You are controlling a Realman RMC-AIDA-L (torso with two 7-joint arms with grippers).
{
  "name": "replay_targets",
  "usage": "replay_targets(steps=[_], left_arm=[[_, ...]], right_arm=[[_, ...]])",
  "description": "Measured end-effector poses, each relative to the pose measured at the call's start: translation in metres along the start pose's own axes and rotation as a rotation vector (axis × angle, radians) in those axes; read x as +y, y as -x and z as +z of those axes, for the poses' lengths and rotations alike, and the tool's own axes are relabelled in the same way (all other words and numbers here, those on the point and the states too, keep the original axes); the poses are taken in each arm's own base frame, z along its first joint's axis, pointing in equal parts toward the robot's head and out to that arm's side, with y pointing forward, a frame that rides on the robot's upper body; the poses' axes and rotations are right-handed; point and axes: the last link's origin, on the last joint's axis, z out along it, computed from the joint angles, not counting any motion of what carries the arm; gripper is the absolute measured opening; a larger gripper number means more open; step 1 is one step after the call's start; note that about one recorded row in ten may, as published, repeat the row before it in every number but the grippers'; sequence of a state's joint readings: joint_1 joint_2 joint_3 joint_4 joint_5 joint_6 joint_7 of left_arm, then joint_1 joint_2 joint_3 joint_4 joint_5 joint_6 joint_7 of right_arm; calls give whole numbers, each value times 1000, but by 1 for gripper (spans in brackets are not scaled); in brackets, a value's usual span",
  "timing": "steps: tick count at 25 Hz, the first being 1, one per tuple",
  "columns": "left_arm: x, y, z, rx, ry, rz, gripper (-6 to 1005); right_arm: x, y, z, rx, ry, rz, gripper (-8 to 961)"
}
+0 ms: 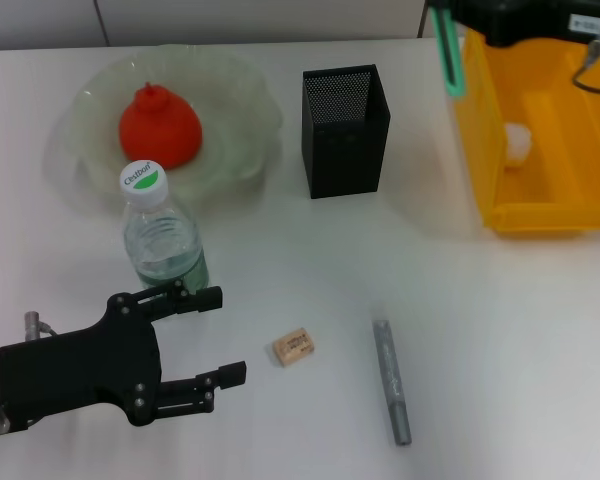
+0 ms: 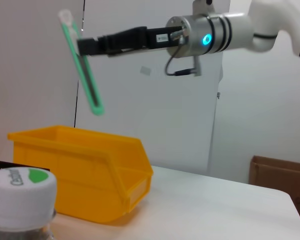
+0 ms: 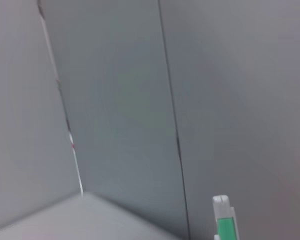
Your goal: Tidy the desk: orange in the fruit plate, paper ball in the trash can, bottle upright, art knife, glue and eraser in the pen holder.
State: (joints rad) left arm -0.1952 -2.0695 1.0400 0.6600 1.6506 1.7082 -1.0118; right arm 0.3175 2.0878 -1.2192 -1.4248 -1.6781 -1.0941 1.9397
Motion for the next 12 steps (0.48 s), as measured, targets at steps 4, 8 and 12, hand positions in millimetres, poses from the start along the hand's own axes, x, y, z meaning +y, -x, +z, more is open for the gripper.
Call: replay_targets(steps=[4, 8, 12], left_arm=[[-1, 0, 1, 0, 1, 1, 800], [-1, 0, 1, 0, 2, -2, 800], [-2, 0, 4, 4, 8, -6, 800]], right_arm=[[-9, -14, 17, -144, 30, -65, 129], [-17, -35, 44, -204, 33, -69, 130], [-18, -56, 69, -144, 42, -59, 130]])
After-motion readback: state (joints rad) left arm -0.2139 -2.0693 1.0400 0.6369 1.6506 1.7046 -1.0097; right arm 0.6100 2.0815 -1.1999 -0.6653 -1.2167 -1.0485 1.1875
